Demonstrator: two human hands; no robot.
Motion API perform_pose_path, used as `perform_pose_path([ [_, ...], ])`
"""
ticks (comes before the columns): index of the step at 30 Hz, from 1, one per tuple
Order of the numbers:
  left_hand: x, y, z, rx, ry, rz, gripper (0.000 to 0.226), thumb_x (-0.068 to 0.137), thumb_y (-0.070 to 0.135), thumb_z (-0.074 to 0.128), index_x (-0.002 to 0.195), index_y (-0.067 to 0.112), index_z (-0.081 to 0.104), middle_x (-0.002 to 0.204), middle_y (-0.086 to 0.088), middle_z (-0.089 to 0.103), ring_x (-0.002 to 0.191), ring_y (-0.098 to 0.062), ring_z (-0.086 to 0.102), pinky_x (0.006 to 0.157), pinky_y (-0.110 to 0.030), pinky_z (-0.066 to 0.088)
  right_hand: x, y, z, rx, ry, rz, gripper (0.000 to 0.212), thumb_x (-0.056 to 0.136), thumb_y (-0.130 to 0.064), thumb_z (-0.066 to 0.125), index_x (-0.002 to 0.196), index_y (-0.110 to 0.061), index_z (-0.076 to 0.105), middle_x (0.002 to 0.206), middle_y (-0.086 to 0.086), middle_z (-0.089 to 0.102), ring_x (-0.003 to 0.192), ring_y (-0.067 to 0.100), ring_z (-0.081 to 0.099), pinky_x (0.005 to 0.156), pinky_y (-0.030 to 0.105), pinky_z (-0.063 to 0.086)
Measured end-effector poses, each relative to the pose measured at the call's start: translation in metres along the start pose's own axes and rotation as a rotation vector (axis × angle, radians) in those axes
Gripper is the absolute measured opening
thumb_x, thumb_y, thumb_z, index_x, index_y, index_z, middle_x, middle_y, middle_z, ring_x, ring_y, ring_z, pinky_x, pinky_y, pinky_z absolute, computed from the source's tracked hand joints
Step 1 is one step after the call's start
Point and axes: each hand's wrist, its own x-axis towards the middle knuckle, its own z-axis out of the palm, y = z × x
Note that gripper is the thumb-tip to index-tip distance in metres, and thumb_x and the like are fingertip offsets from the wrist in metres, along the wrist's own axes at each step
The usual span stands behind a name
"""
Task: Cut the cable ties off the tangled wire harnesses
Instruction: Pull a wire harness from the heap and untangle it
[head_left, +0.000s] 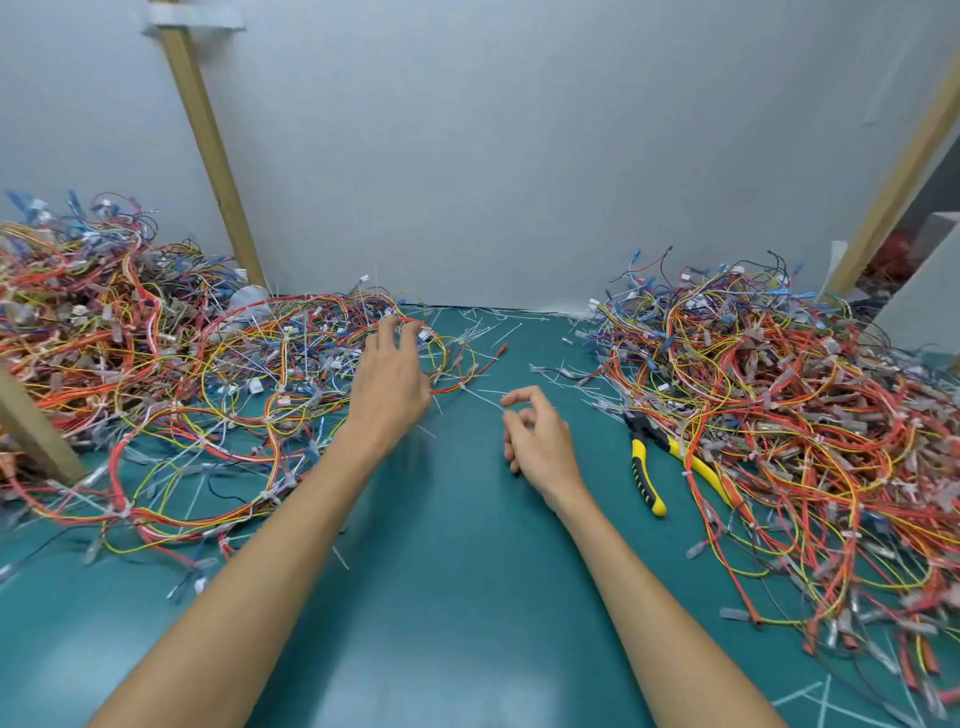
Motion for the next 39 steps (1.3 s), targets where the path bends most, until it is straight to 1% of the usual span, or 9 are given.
perform_pose_path([
  [7, -0.006, 0.002, 0.011, 0.381, -0.110, -0.044, 0.034, 0.093, 0.023, 0.051, 0.123, 0.007, 0.048, 0.126, -0.014, 0.046, 0.113, -0.031, 0.048, 0.089, -0.038, 0.043, 0.002, 0.002, 0.000, -0.023, -0.002, 0.023, 0.021, 0.089, -0.003, 0.047, 0.098, -0.019, 0.058, 0.058, 0.001, 0.052, 0.041, 0.007, 0.049, 0.041, 0.022, 0.042],
  [13, -0.004, 0.006, 0.006, 0.290, -0.433, -0.155, 0.029, 0.098, 0.023, 0.054, 0.121, 0.006, 0.053, 0.133, -0.015, 0.038, 0.116, -0.038, 0.055, 0.086, -0.047, 0.047, 0.005, 0.005, 0.002, -0.046, -0.004, 0.024, 0.026, 0.084, -0.001, 0.046, 0.089, -0.022, 0.060, 0.051, -0.006, 0.051, 0.039, 0.006, 0.048, 0.039, 0.022, 0.042],
  [17, 0.000, 0.006, 0.000, 0.248, -0.436, -0.130, 0.017, 0.096, 0.008, 0.051, 0.110, 0.000, 0.055, 0.125, -0.018, 0.039, 0.108, -0.041, 0.058, 0.083, -0.046, 0.046, 0.005, 0.006, 0.001, -0.064, -0.018, 0.024, 0.025, 0.085, -0.004, 0.046, 0.084, -0.024, 0.061, 0.045, -0.008, 0.052, 0.038, 0.009, 0.048, 0.040, 0.023, 0.042],
  [21, 0.004, 0.011, -0.014, 0.211, -0.345, -0.072, 0.006, 0.095, 0.005, 0.053, 0.094, -0.001, 0.056, 0.122, -0.020, 0.040, 0.101, -0.042, 0.061, 0.080, -0.047, 0.048, 0.005, 0.006, 0.001, -0.064, -0.019, 0.014, 0.024, 0.086, -0.006, 0.047, 0.083, -0.025, 0.061, 0.046, -0.007, 0.052, 0.039, 0.010, 0.049, 0.039, 0.023, 0.042],
  [25, 0.020, 0.017, -0.038, 0.172, -0.196, -0.024, 0.016, 0.092, 0.007, 0.057, 0.105, 0.000, 0.064, 0.123, -0.018, 0.041, 0.095, -0.043, 0.062, 0.078, -0.049, 0.049, 0.005, 0.006, 0.001, -0.068, -0.017, 0.006, 0.021, 0.089, -0.009, 0.049, 0.083, -0.025, 0.061, 0.046, -0.007, 0.052, 0.039, 0.011, 0.049, 0.041, 0.023, 0.044],
  [30, 0.051, 0.022, -0.086, 0.103, 0.037, 0.071, 0.012, 0.091, 0.001, 0.058, 0.101, 0.004, 0.066, 0.120, -0.016, 0.042, 0.085, -0.040, 0.061, 0.079, -0.051, 0.051, 0.004, 0.004, 0.001, -0.065, -0.023, 0.004, 0.020, 0.089, -0.007, 0.049, 0.085, -0.021, 0.062, 0.046, -0.008, 0.051, 0.038, 0.010, 0.048, 0.040, 0.022, 0.043],
  [33, 0.076, 0.019, -0.118, 0.067, 0.124, 0.090, 0.016, 0.090, -0.005, 0.054, 0.099, 0.002, 0.065, 0.123, -0.019, 0.040, 0.090, -0.042, 0.062, 0.085, -0.053, 0.049, 0.002, 0.003, 0.000, -0.061, -0.024, 0.017, 0.019, 0.088, -0.007, 0.049, 0.086, -0.020, 0.063, 0.046, -0.008, 0.051, 0.038, 0.009, 0.049, 0.040, 0.022, 0.043],
  [37, 0.099, 0.023, -0.155, -0.015, 0.339, 0.139, 0.013, 0.094, 0.004, 0.056, 0.103, 0.006, 0.066, 0.128, -0.019, 0.041, 0.092, -0.040, 0.059, 0.082, -0.048, 0.047, 0.000, -0.002, 0.001, -0.049, -0.031, 0.009, 0.017, 0.091, -0.010, 0.052, 0.085, -0.022, 0.063, 0.046, -0.009, 0.052, 0.041, 0.010, 0.050, 0.042, 0.024, 0.043],
  [39, 0.099, 0.032, -0.162, -0.109, 0.390, 0.152, 0.012, 0.094, 0.014, 0.058, 0.103, 0.011, 0.065, 0.127, -0.016, 0.044, 0.097, -0.035, 0.057, 0.081, -0.037, 0.043, -0.002, -0.005, 0.002, -0.026, -0.024, -0.011, 0.017, 0.094, -0.014, 0.055, 0.082, -0.023, 0.064, 0.048, -0.009, 0.052, 0.043, 0.011, 0.051, 0.046, 0.025, 0.044],
])
